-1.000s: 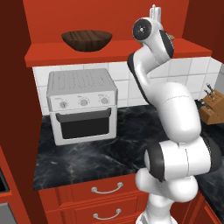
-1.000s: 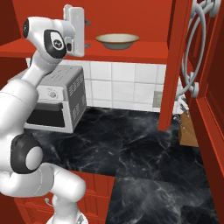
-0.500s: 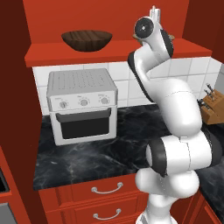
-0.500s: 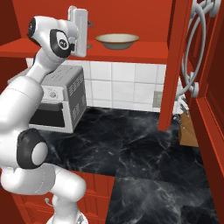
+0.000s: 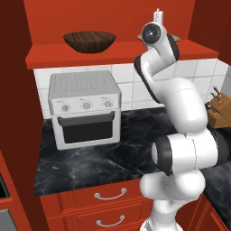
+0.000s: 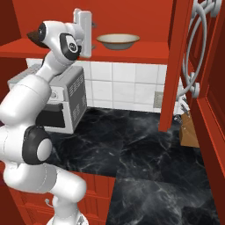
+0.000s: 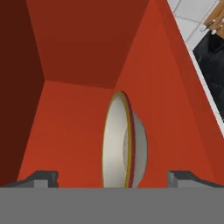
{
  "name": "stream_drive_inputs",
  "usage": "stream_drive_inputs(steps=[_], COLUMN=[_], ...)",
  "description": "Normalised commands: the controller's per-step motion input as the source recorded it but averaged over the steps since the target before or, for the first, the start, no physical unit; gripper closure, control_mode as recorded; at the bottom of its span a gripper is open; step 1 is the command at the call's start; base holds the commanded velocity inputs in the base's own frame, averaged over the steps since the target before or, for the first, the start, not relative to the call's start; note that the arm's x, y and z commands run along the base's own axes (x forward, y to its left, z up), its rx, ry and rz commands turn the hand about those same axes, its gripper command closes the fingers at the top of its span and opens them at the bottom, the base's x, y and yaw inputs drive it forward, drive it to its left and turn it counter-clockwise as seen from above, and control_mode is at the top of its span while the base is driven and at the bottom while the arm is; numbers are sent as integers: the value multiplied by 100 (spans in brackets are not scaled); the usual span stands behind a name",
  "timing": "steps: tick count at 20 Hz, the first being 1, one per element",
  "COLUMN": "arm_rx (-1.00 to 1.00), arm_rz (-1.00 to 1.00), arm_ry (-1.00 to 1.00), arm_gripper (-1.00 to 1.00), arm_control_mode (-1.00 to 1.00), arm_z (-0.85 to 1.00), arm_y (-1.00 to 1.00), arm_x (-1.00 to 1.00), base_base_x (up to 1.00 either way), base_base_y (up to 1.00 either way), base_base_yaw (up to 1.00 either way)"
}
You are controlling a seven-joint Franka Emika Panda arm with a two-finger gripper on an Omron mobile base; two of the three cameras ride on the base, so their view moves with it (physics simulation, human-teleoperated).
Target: Move the bowls from the cabinet to the plates on the dining table.
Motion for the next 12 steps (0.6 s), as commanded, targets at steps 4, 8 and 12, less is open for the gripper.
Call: stream_drive_inputs(steps=[4, 8, 12], arm_rx=[1, 0, 2], arm_rz=[0, 0, 0], arm_ry=[1, -1, -1], arm_gripper=[-100, -100, -100], arm_control_mode=[-100, -100, -100], arm_z=[-25, -10, -10], arm_y=[29, 20, 8], arm_x=[6, 39, 52], base_base_x=[0, 0, 0], base_base_y=[0, 0, 0], base_base_yaw=[0, 0, 0])
